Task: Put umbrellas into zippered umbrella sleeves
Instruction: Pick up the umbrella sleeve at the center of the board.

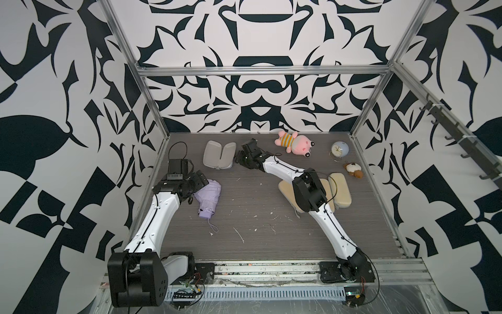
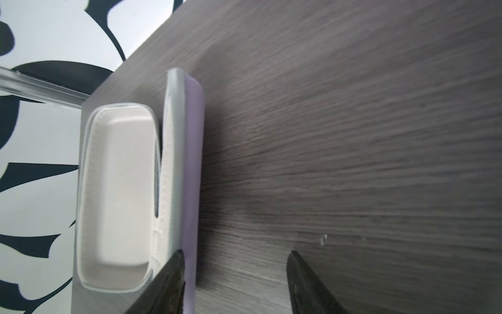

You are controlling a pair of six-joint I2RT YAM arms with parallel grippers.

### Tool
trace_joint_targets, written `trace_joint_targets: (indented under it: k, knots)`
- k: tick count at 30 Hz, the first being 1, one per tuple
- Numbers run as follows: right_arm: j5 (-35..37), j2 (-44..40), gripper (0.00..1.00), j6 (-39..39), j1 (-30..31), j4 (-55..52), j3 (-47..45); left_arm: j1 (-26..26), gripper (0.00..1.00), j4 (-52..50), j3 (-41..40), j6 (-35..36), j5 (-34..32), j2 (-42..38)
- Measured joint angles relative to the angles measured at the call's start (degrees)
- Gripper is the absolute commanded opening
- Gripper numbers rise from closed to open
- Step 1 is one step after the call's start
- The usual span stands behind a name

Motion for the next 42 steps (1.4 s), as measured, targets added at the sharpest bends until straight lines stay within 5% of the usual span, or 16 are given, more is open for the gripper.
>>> trace_joint_targets:
  k: [10,21,29,35,42]
  knots:
    - [4.37,-5.16,0.62,-0.17,0.46,4.63,-6.71,0.0,0.87,0.02,-0.57,-0.35,0.02,-0.76]
    - [3.76,3.63,0.58,0.02,1.88,1.46,9.35,0.0,0.86,0.2,-1.01,-0.96,0.42,-0.83]
    - [2.01,9.99,0.31,-0.24,2.27,-0.46,14.71,0.0,0.86,0.2,-1.05,-1.14,0.61,-0.83]
    - [1.2,5.38,0.0,-0.15,2.1,2.8,5.53,0.0,0.9,0.22,-1.2,-1.16,0.72,-1.6]
    - [-1.86,-9.03,0.0,-2.58,0.44,2.58,-10.43,-1.84,1.0,0.79,-2.27,-0.85,0.72,2.62]
